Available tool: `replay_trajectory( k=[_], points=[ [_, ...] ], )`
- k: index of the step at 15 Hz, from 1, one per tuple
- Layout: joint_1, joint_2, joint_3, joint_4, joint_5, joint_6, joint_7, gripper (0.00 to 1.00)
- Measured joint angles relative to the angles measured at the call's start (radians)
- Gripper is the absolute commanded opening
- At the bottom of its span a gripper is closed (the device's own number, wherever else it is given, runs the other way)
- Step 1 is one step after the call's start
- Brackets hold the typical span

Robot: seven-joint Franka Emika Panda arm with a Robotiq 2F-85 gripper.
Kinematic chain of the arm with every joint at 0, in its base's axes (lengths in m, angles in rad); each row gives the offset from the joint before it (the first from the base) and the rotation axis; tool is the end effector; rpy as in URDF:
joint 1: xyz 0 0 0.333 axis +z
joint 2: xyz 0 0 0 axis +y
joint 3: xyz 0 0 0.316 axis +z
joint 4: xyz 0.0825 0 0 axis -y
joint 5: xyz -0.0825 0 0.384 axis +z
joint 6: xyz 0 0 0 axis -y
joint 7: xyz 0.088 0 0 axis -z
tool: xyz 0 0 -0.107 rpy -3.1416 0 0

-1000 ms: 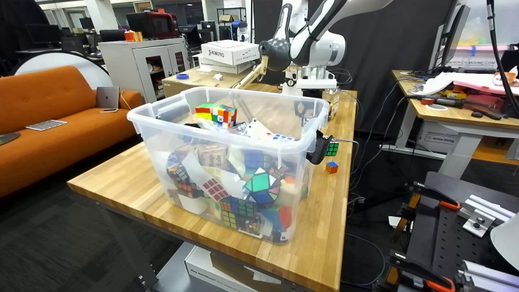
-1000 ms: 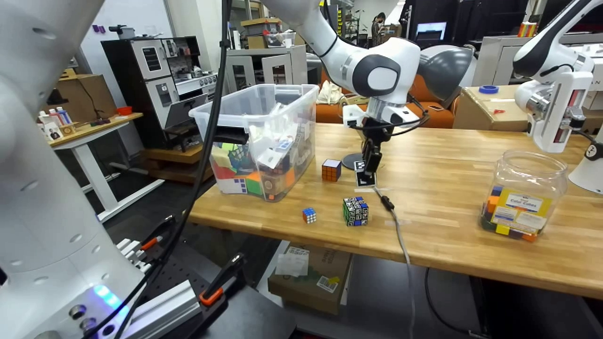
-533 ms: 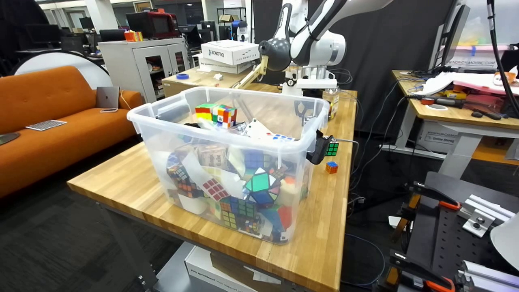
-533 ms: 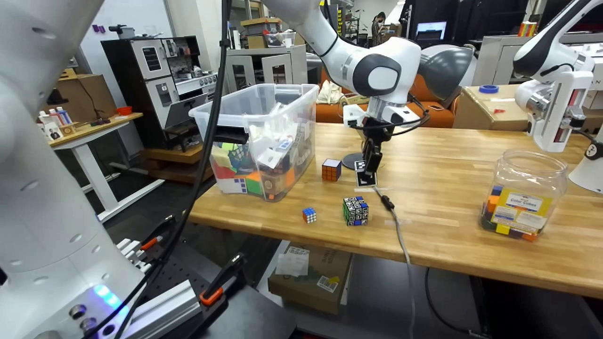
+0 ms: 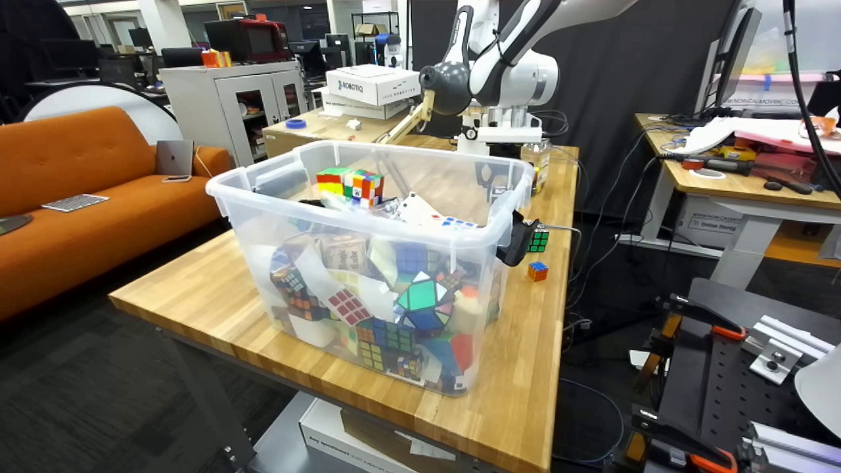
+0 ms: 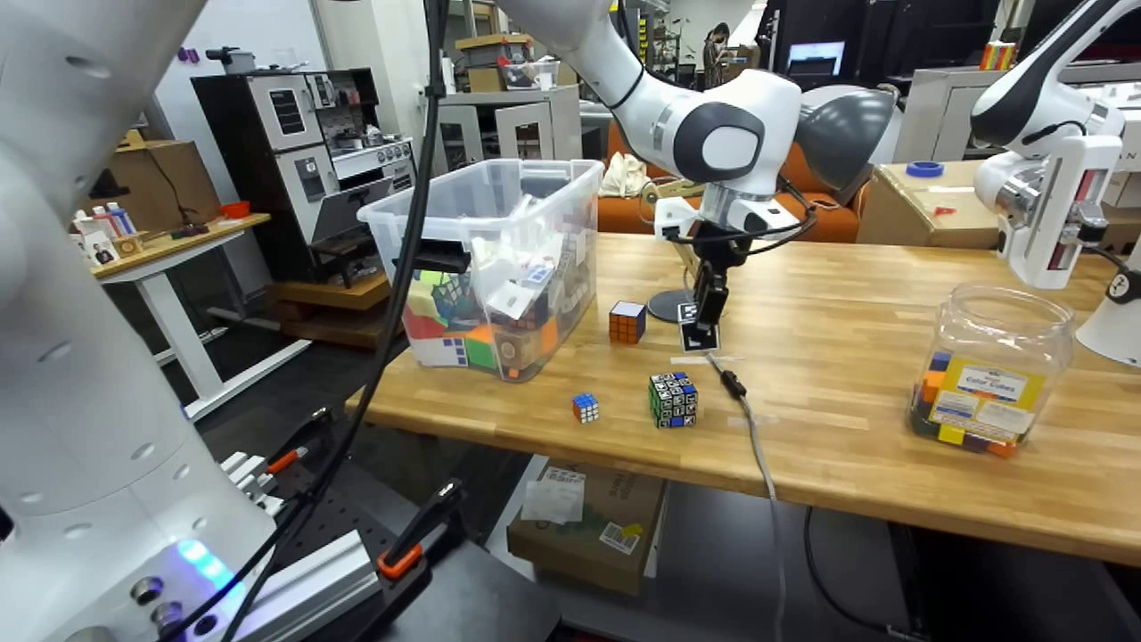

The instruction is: Move the black and white cube to the right, pick up the cube in the middle then place it down again

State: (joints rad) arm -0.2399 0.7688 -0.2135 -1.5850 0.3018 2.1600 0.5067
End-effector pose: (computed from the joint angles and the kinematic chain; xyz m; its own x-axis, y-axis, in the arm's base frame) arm 0.6219 -0.2709 0.1774 0.4401 -0.8787 -0.1851 -0.8920 -0.4515 0.0226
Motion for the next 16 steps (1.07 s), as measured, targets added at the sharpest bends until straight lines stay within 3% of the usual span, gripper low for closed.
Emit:
replay_trajectory(
  k=[4,5,8,16],
  points=[
    [-0.032,0.064,-0.002,0.118,0.026,-0.045,0.1,0.38],
    [-0.044,0.084,-0.003,0.153,0.035,-0.051,0.128,0.63],
    [-0.072,0.133,-0.002,0.23,0.058,-0.07,0.182,0.63],
    [-0.073,0.139,0.001,0.244,0.06,-0.084,0.193,0.63]
  ],
)
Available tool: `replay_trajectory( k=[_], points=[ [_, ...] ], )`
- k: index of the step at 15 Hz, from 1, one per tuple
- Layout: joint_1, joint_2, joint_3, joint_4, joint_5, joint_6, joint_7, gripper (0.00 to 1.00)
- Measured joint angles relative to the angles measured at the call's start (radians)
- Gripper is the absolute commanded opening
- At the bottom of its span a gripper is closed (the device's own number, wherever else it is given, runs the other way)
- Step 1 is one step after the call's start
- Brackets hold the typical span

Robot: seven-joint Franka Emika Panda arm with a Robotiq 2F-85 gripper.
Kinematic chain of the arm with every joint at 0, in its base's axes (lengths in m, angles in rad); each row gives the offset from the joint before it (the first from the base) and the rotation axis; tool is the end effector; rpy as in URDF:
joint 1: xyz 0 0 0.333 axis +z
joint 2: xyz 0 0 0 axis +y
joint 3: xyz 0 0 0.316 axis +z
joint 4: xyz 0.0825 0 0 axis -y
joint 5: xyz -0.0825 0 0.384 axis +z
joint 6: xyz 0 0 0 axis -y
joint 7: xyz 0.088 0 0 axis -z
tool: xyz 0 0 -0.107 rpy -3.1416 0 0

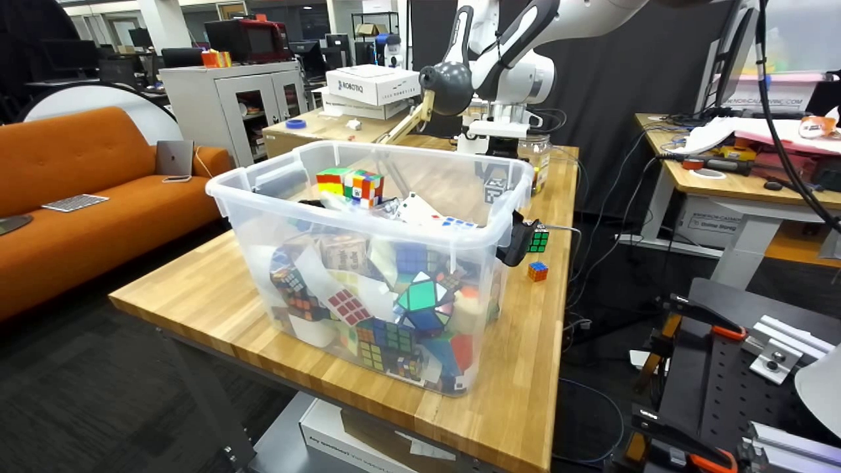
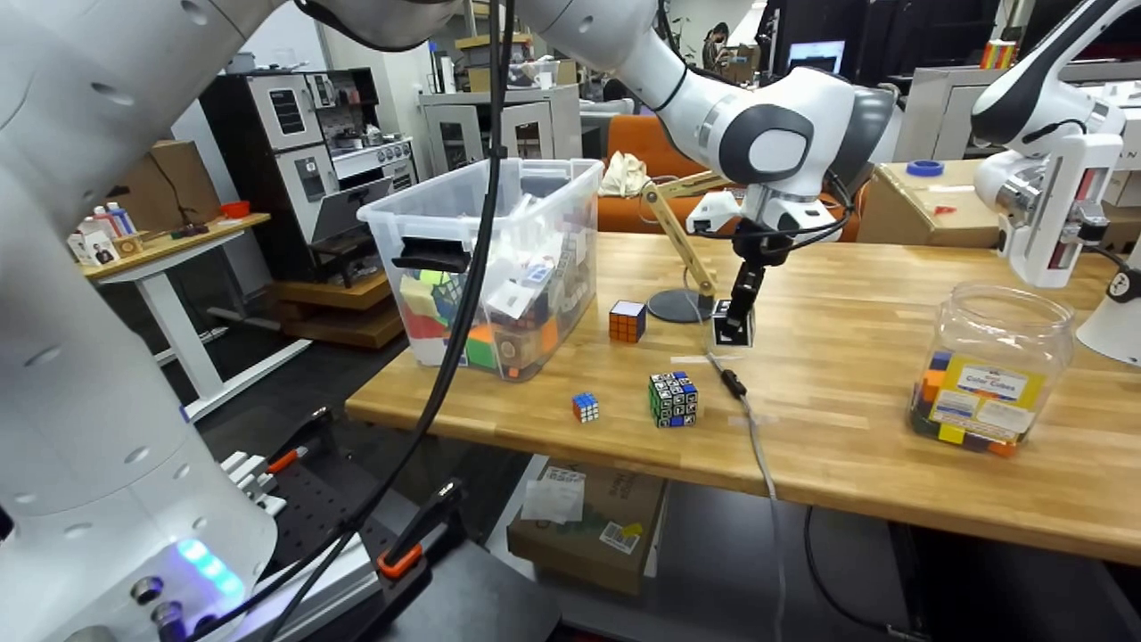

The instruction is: Move the black and white cube to the right, pick up the cube in the middle then place it down again

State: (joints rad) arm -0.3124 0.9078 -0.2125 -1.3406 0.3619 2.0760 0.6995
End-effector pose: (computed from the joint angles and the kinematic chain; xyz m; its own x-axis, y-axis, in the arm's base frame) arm 0.6491 -0.3183 0.1752 0.2074 -0.9587 -0.1946 -0.9770 -0.2131 0.0083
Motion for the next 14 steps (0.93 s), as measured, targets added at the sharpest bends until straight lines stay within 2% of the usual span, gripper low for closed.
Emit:
replay_trajectory(
  k=[1,2,9,14],
  points=[
    [0.0,0.0,0.0,0.0,0.0,0.0,0.0,0.63],
    [0.0,0.0,0.0,0.0,0.0,0.0,0.0,0.38],
    [-0.016,0.022,0.0,0.021,0.01,0.0,0.044,0.38],
    [-0.105,0.07,-0.001,0.116,0.071,-0.005,0.145,0.38]
  ],
)
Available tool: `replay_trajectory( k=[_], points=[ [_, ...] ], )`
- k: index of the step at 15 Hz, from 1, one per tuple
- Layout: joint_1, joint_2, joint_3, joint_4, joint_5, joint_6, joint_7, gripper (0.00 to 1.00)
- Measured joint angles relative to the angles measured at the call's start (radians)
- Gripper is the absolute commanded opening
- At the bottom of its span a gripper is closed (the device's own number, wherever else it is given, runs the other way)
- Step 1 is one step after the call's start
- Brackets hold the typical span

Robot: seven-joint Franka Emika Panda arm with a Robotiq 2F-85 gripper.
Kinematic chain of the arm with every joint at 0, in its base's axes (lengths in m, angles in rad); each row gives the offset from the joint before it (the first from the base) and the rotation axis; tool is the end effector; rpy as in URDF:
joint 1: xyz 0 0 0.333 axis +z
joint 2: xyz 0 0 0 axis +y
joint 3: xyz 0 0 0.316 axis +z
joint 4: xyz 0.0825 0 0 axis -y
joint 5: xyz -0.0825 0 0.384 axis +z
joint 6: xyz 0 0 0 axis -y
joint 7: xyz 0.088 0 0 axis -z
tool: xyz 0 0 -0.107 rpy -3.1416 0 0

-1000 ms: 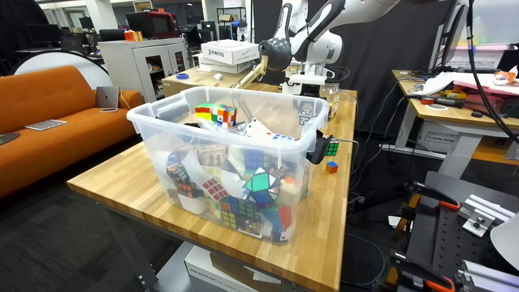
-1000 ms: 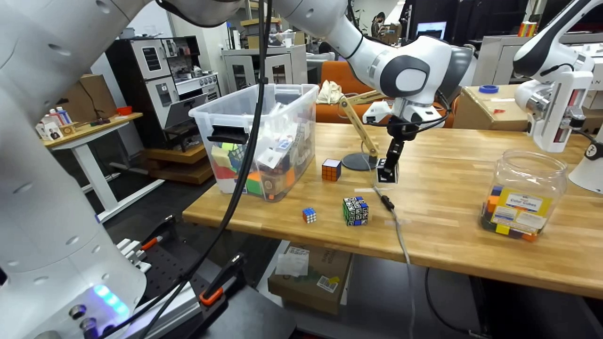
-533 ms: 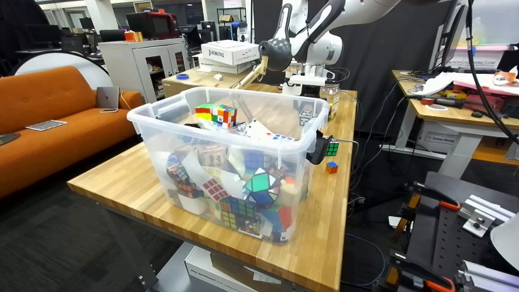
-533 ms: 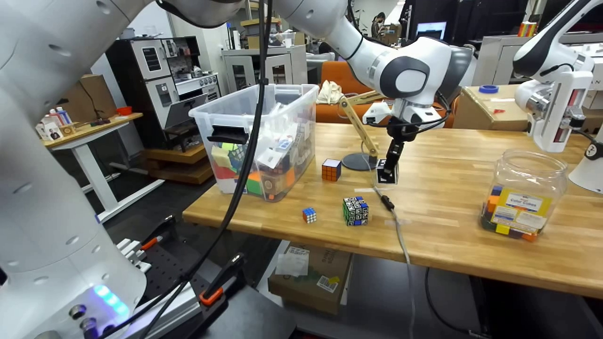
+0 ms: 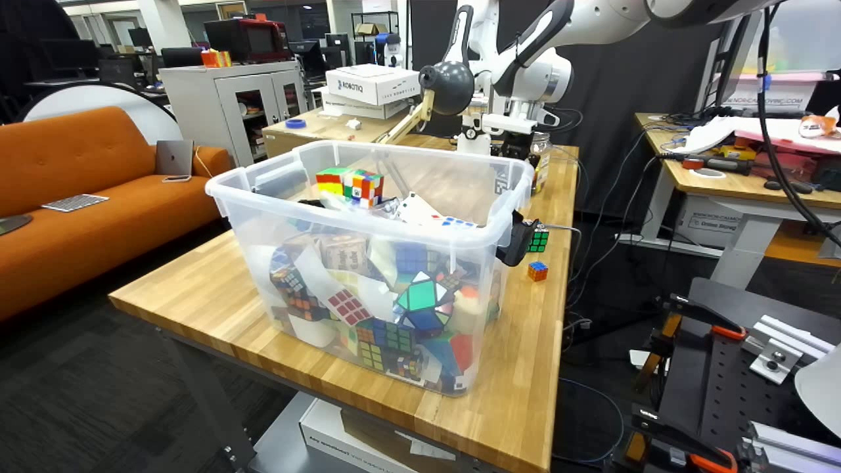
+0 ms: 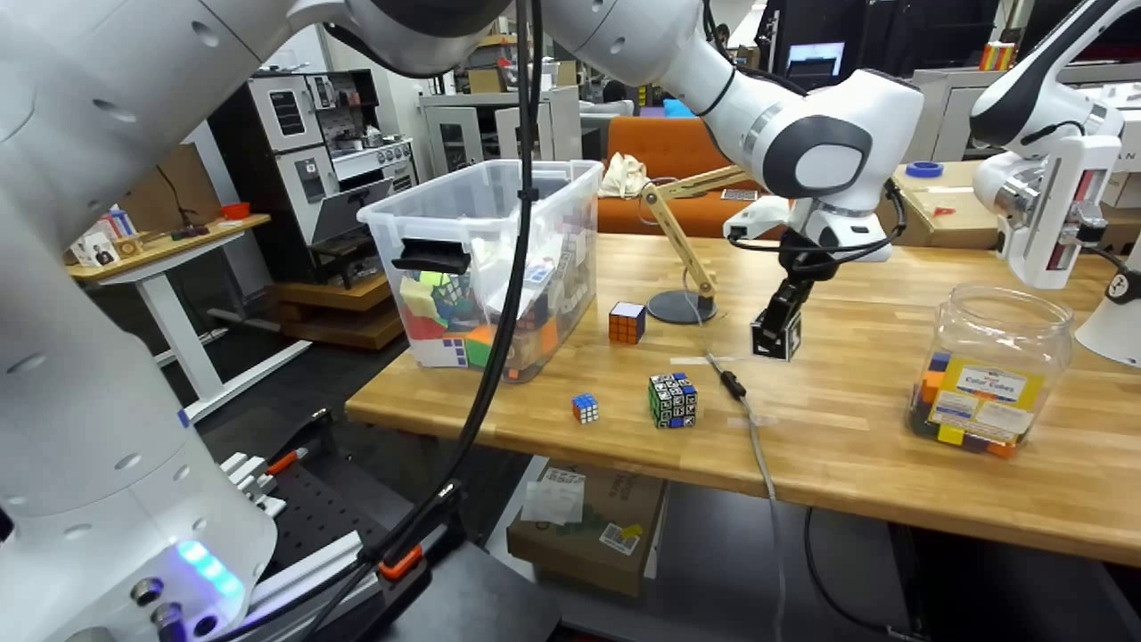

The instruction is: Move the black and white cube to the right, pick up the cube in the middle then place it down again

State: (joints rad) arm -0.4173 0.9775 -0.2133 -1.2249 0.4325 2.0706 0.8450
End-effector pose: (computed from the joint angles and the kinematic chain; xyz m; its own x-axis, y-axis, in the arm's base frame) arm 0.6361 -0.3868 0.1739 -0.0474 -0.9764 -0.2108 -0.9981 0.0545 -0.0279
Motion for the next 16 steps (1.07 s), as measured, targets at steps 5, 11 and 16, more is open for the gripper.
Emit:
replay_trajectory(
  k=[5,11,16],
  points=[
    [-0.04,0.027,0.001,0.041,0.019,-0.001,0.04,0.63],
    [-0.034,0.027,0.0,0.041,0.019,0.0,0.04,0.63],
    [-0.034,0.033,0.0,0.042,0.018,0.001,0.042,0.38]
  ],
)
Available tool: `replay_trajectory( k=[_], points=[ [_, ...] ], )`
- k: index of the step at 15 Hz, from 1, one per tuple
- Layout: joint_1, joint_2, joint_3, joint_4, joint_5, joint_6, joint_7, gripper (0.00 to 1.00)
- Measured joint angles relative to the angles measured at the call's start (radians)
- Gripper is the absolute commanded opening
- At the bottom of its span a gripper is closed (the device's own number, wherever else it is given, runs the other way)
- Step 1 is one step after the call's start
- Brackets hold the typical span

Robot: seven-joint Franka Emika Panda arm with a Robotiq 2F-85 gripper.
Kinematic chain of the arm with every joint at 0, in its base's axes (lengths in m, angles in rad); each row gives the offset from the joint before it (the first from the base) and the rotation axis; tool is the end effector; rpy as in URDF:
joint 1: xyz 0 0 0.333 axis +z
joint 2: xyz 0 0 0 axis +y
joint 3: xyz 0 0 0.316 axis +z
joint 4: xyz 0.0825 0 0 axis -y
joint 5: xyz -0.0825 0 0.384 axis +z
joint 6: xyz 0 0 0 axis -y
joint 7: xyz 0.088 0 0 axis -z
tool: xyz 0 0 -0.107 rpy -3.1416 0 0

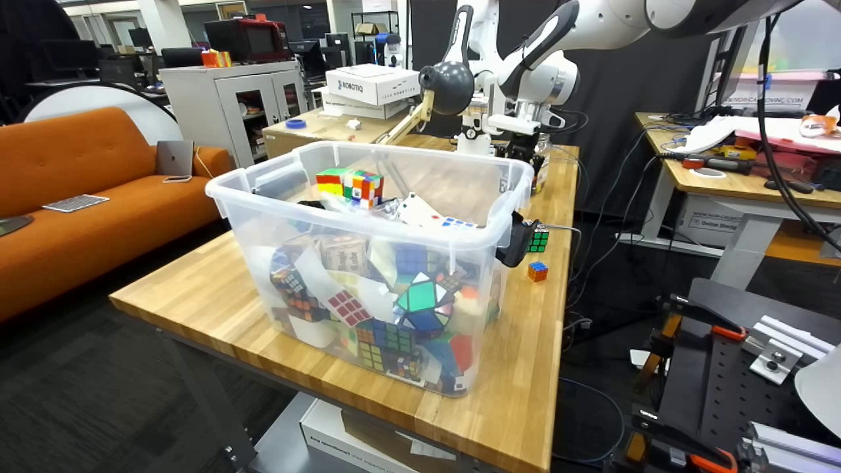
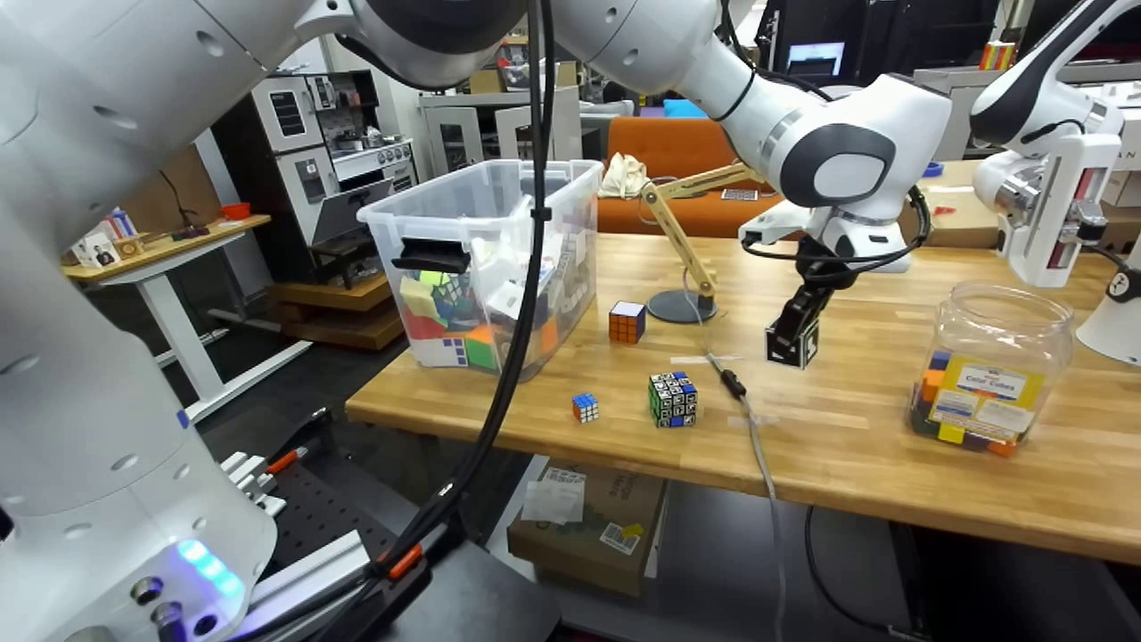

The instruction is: Move the black and white cube to the right, pick up the cube in the middle then place it down again

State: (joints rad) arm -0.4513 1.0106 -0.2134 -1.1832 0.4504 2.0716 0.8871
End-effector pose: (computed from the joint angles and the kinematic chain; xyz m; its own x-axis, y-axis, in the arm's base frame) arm 0.6296 -0.4086 0.1676 -0.1222 -0.9686 -0.2164 -0.9906 0.1324 -0.0334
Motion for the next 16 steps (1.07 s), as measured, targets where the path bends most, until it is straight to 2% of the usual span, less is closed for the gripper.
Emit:
replay_trajectory(
  k=[5,16],
  points=[
    [-0.019,0.055,0.0,0.052,0.0,0.0,0.05,0.38],
    [-0.075,0.207,0.002,0.269,-0.007,-0.028,0.227,0.38]
  ],
)
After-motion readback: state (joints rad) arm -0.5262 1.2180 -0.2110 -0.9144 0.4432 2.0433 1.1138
